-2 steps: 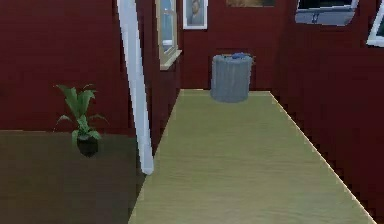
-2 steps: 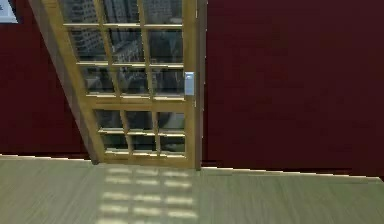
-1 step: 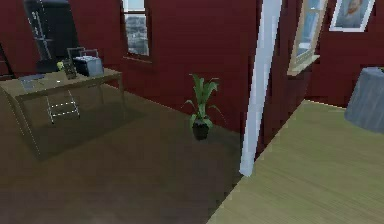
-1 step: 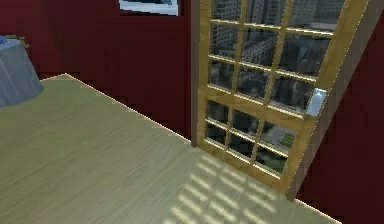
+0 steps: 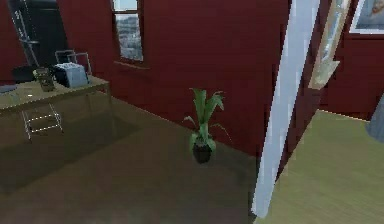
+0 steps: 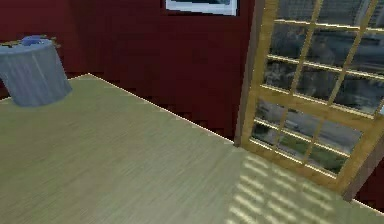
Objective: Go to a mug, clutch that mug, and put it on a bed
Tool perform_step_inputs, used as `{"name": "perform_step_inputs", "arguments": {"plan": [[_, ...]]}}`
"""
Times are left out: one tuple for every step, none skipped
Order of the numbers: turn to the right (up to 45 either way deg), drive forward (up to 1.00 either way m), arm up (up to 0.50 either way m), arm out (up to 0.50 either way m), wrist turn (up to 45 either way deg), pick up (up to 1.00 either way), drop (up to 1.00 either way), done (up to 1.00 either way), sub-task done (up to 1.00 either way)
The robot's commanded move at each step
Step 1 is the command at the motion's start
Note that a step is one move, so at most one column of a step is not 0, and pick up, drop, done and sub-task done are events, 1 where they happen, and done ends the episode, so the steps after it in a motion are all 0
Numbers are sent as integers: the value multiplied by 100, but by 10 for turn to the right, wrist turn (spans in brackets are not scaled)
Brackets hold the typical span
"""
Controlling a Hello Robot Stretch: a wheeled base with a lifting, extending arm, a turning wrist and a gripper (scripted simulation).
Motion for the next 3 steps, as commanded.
{"name": "perform_step_inputs", "arguments": {"plan": [[-450,0,0,0,0,0,0,0,0],[-30,0,0,0,0,0,0,0,0],[0,50,0,0,0,0,0,0,0]]}}
